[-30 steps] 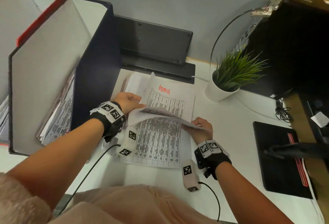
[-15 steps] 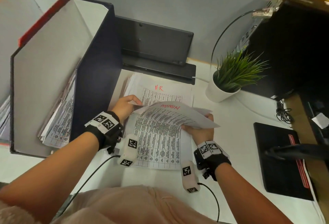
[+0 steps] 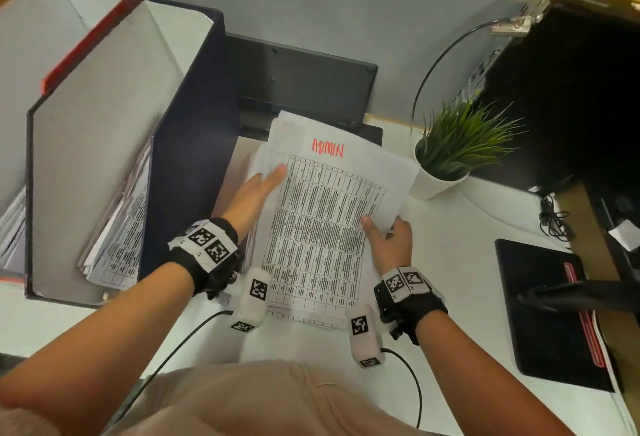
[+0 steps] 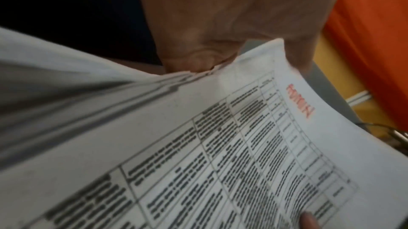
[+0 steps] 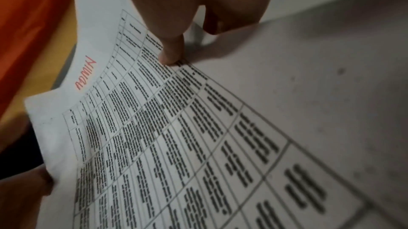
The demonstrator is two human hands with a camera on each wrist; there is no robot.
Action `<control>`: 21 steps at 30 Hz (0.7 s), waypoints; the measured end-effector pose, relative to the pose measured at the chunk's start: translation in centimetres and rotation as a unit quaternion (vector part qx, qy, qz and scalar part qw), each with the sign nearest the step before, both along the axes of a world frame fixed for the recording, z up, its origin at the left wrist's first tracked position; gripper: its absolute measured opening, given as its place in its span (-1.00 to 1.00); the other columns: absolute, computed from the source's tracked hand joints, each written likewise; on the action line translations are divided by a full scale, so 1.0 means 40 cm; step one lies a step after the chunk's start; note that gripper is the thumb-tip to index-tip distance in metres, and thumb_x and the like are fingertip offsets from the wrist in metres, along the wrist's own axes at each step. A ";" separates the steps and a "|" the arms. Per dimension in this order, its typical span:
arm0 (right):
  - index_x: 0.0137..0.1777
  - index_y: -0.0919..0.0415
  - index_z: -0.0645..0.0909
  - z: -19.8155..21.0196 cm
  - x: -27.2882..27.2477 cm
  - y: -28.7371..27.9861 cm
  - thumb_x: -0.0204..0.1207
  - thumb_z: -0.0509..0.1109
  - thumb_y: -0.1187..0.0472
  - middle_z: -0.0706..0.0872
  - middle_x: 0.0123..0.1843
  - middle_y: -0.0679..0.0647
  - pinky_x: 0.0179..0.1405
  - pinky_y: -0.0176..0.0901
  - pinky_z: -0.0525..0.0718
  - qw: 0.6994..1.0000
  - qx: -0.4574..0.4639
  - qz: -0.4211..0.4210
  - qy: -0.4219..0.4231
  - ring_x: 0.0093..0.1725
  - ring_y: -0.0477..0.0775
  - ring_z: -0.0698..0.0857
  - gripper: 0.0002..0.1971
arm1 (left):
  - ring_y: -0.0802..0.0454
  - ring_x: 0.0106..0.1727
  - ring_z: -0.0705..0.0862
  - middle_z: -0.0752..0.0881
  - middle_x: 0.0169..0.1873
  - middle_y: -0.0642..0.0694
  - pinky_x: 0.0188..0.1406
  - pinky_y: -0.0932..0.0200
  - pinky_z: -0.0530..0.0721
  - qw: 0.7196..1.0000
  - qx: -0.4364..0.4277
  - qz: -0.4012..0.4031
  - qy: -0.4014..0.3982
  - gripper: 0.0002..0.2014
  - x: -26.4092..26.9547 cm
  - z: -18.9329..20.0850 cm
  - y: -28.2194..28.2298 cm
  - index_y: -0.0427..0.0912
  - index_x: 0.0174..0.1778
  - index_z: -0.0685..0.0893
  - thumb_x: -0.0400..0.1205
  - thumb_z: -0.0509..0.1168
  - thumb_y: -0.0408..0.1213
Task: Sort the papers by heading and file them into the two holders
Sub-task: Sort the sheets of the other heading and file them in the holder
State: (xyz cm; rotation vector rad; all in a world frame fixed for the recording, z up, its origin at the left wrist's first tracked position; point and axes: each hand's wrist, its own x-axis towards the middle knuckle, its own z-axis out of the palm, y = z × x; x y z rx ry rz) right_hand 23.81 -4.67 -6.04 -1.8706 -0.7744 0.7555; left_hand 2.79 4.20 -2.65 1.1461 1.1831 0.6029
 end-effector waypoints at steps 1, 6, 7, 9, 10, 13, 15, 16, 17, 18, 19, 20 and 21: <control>0.23 0.34 0.61 0.004 -0.001 0.002 0.46 0.47 0.19 0.56 0.25 0.31 0.28 0.10 0.61 1.000 0.006 0.001 -0.003 0.18 0.25 0.63 -0.63 | 0.09 0.28 0.62 0.66 0.25 0.07 0.31 -0.03 0.58 0.998 0.030 0.004 0.046 -0.30 0.001 -0.002 -0.005 -0.04 0.37 0.52 0.39 0.38 0.27; 0.04 0.20 0.59 0.045 -0.005 0.005 0.47 0.46 0.25 0.70 0.00 0.08 -0.12 -0.41 0.65 0.998 0.057 0.020 0.025 0.09 0.17 0.69 -0.82 | 0.13 0.06 0.64 0.65 0.12 -0.02 -0.13 0.45 0.61 0.979 0.169 -0.007 0.116 -0.60 0.019 0.025 -0.030 -0.22 0.30 0.51 0.55 0.36 -0.45; 0.01 0.19 0.56 0.063 -0.007 0.010 0.48 0.44 0.29 0.69 -0.07 0.00 -0.20 -0.55 0.62 0.996 0.080 0.018 0.032 0.06 0.12 0.70 -0.84 | 0.10 0.11 0.64 0.64 0.12 0.00 -0.02 0.34 0.63 0.976 0.190 -0.002 0.106 -0.60 0.023 0.039 -0.033 -0.22 0.32 0.51 0.56 0.35 -0.45; 0.00 0.18 0.51 0.110 -0.012 0.025 0.47 0.44 0.35 0.66 -0.12 -0.11 -0.24 -0.62 0.62 0.988 0.143 0.007 0.050 -0.03 -0.07 0.71 -0.81 | 0.16 0.15 0.64 0.64 0.11 0.06 0.12 0.25 0.64 0.969 0.236 0.021 0.076 -0.60 0.029 0.077 -0.035 -0.21 0.34 0.51 0.57 0.34 -0.44; 0.01 0.16 0.50 0.139 -0.014 0.033 0.46 0.44 0.36 0.66 -0.11 -0.16 -0.23 -0.61 0.62 0.982 0.178 0.002 0.056 -0.07 -0.22 0.71 -0.79 | 0.26 0.13 0.64 0.64 0.10 0.11 0.13 0.31 0.64 0.963 0.260 0.036 0.056 -0.60 0.030 0.096 -0.034 -0.19 0.34 0.51 0.58 0.33 -0.42; 0.01 -0.01 0.52 0.210 -0.015 0.049 0.42 0.49 0.35 0.69 -0.05 -0.23 -0.13 -0.54 0.64 0.962 0.265 0.003 0.062 -0.07 -0.40 0.71 -0.70 | 0.33 0.15 0.65 0.66 0.12 0.16 0.13 0.38 0.64 0.943 0.326 0.061 -0.025 -0.63 0.029 0.140 -0.034 -0.04 0.29 0.51 0.58 0.35 -0.36; 0.04 -0.08 0.53 0.222 -0.021 0.051 0.38 0.52 0.37 0.71 0.00 -0.21 -0.04 -0.47 0.68 0.955 0.285 0.018 0.081 0.00 -0.35 0.72 -0.61 | 0.32 0.15 0.67 0.67 0.13 0.14 0.11 0.37 0.65 0.943 0.321 0.072 -0.051 -0.61 0.028 0.142 -0.039 0.06 0.25 0.50 0.55 0.39 -0.31; 0.07 -0.06 0.54 0.217 -0.028 0.050 0.38 0.52 0.38 0.70 0.01 -0.20 -0.01 -0.46 0.69 0.958 0.274 0.026 0.083 0.00 -0.33 0.72 -0.60 | 0.37 0.10 0.67 0.67 0.09 0.16 0.04 0.43 0.65 0.947 0.309 0.072 -0.043 -0.61 0.031 0.136 -0.044 0.04 0.25 0.51 0.54 0.41 -0.31; 0.10 0.00 0.56 0.209 -0.037 0.046 0.38 0.52 0.39 0.70 0.01 -0.19 -0.01 -0.47 0.68 0.963 0.254 0.033 0.080 -0.01 -0.33 0.72 -0.62 | 0.43 0.02 0.67 0.68 0.04 0.17 -0.02 0.49 0.64 0.952 0.295 0.069 -0.026 -0.62 0.036 0.126 -0.050 -0.04 0.25 0.54 0.53 0.41 -0.34; 0.14 0.08 0.57 0.199 -0.046 0.042 0.39 0.51 0.38 0.69 0.00 -0.18 -0.01 -0.50 0.67 0.968 0.235 0.034 0.082 -0.02 -0.34 0.70 -0.63 | 0.44 -0.06 0.67 0.68 0.00 0.16 -0.06 0.51 0.64 0.956 0.283 0.071 -0.004 -0.65 0.043 0.114 -0.054 -0.14 0.25 0.56 0.55 0.39 -0.37; 0.19 0.15 0.57 0.191 -0.053 0.038 0.39 0.51 0.37 0.68 -0.01 -0.19 -0.02 -0.54 0.66 0.971 0.222 0.030 0.088 -0.04 -0.37 0.68 -0.62 | 0.43 -0.11 0.66 0.68 -0.04 0.14 -0.04 0.46 0.66 0.958 0.274 0.080 0.016 -0.68 0.046 0.105 -0.057 -0.19 0.24 0.58 0.57 0.37 -0.38; 0.20 0.17 0.57 0.186 -0.056 0.037 0.39 0.51 0.37 0.68 -0.03 -0.20 -0.05 -0.57 0.65 0.971 0.218 0.022 0.094 -0.06 -0.40 0.68 -0.62 | 0.42 -0.12 0.66 0.68 -0.08 0.16 -0.01 0.42 0.66 0.958 0.270 0.090 0.024 -0.71 0.049 0.100 -0.059 -0.19 0.23 0.60 0.58 0.35 -0.38; 0.18 0.15 0.58 0.186 -0.056 0.037 0.39 0.52 0.37 0.68 -0.04 -0.22 -0.07 -0.57 0.65 0.970 0.222 0.012 0.100 -0.09 -0.42 0.69 -0.63 | 0.45 -0.12 0.65 0.67 -0.10 0.20 0.00 0.43 0.65 0.957 0.271 0.100 0.015 -0.72 0.049 0.100 -0.059 -0.14 0.22 0.62 0.59 0.34 -0.38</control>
